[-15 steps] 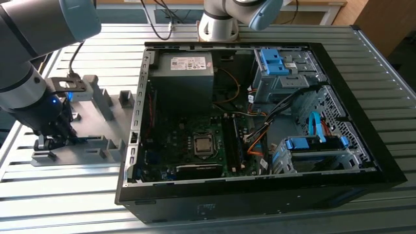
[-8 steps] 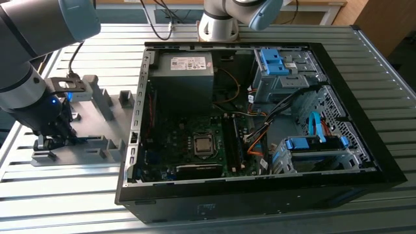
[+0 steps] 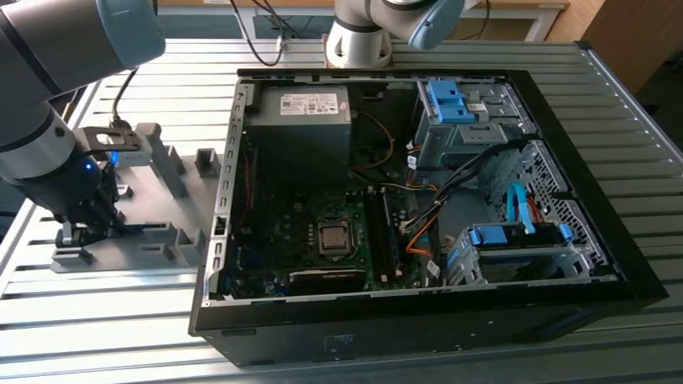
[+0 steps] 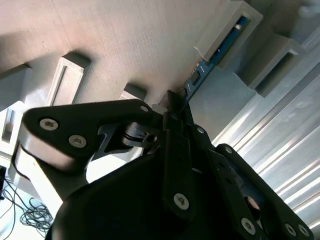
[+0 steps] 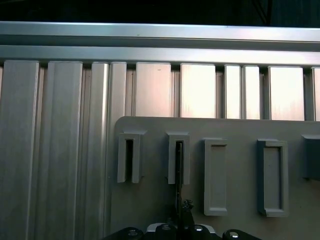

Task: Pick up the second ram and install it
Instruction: 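Pick up the second ram and move it above second insertion slot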

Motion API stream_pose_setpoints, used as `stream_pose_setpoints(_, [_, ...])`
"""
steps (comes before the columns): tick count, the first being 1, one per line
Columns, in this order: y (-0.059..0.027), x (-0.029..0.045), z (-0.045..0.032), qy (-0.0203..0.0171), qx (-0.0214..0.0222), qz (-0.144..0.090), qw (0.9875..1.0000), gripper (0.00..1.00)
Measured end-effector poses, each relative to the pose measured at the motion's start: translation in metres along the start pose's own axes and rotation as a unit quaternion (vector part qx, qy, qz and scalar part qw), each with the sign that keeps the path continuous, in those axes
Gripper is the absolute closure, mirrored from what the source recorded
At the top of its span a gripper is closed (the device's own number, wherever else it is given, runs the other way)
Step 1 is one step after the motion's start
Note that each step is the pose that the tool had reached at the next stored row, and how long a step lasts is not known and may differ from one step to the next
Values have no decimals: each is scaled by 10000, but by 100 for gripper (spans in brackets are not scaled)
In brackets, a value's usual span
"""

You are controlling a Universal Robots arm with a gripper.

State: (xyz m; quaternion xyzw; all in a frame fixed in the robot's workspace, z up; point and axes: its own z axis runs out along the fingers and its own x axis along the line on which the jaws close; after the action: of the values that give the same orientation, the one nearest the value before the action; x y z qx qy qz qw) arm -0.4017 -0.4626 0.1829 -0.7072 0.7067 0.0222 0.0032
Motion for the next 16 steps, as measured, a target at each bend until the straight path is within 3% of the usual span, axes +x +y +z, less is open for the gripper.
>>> stream_pose_setpoints(1, [0,0,0,0,0,0,10000,85])
stream_pose_setpoints(16, [0,-1,-15,0,0,0,10000,86])
